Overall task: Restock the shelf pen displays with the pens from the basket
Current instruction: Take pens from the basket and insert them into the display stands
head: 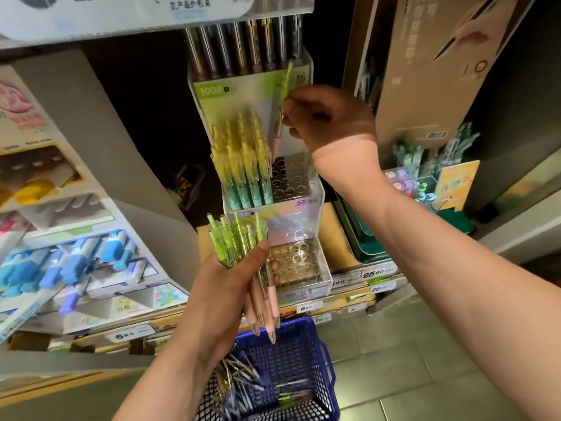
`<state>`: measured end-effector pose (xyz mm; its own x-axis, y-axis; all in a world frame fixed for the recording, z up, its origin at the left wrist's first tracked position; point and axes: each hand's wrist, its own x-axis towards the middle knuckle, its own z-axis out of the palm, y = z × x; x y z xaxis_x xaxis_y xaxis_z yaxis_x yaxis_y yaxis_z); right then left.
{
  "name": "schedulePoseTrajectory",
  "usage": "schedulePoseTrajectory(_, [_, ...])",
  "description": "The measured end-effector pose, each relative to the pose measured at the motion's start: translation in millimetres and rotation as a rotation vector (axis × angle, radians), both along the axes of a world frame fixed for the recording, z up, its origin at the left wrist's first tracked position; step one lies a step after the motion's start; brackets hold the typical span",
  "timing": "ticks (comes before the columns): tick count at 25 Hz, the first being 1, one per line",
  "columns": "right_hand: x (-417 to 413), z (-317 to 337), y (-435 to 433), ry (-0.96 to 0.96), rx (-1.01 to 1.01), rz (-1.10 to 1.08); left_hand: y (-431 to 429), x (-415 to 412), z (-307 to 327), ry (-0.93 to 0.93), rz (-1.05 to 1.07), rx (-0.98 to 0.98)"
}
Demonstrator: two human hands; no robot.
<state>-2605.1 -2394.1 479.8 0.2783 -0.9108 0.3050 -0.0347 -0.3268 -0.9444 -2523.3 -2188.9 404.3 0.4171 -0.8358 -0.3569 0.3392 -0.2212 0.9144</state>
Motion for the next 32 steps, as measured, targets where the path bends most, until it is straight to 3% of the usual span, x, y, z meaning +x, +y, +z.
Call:
schedulePoseTrajectory(7, [3.7, -13.3, -0.6, 0.404, -0.121, 0.073, -3.9, 2.6, -1.0, 0.051, -0.006, -0.018])
schedulePoseTrajectory(13, [-5.2, -13.2, 8.3, 0.499, -0.1, 0.083, -5.7, -0.2, -3.7, 0.045, -0.019, -0.024])
schedulePoseTrajectory(15, [-15.4, -10.3, 17.7, 0.469, -0.011, 0.079, -7.3, -2.4, -3.6, 0.034, -0.035, -0.042])
schedulePoseTrajectory(20, [-53.7, -18.0, 52.9, 0.479, 0.299, 0.476, -12.9, -4.9, -7.4, 0.009, -0.051, -0.074])
schedulePoseTrajectory(22, [-58.3, -23.3, 57.0, 0.456, 0.391, 0.53, -14.4, -4.5, -8.6, 0.002, -0.068, -0.09])
schedulePoseTrajectory(25, [-57.8, -29.6, 58.5, 0.377, 0.5, 0.526, -15.7, -4.6, -7.6, -0.001, -0.104, -0.102])
schedulePoseTrajectory(28, [-54.4, -24.7, 59.9, 0.367, 0.409, 0.464, -16.2, -2.1, -5.7, 0.037, -0.089, -0.102])
schedulePoseTrajectory(32, [-51.9, 1.8, 34.3, 0.184, 0.321, 0.203, -16.9, 1.2, -3.3, 0.134, -0.04, -0.103])
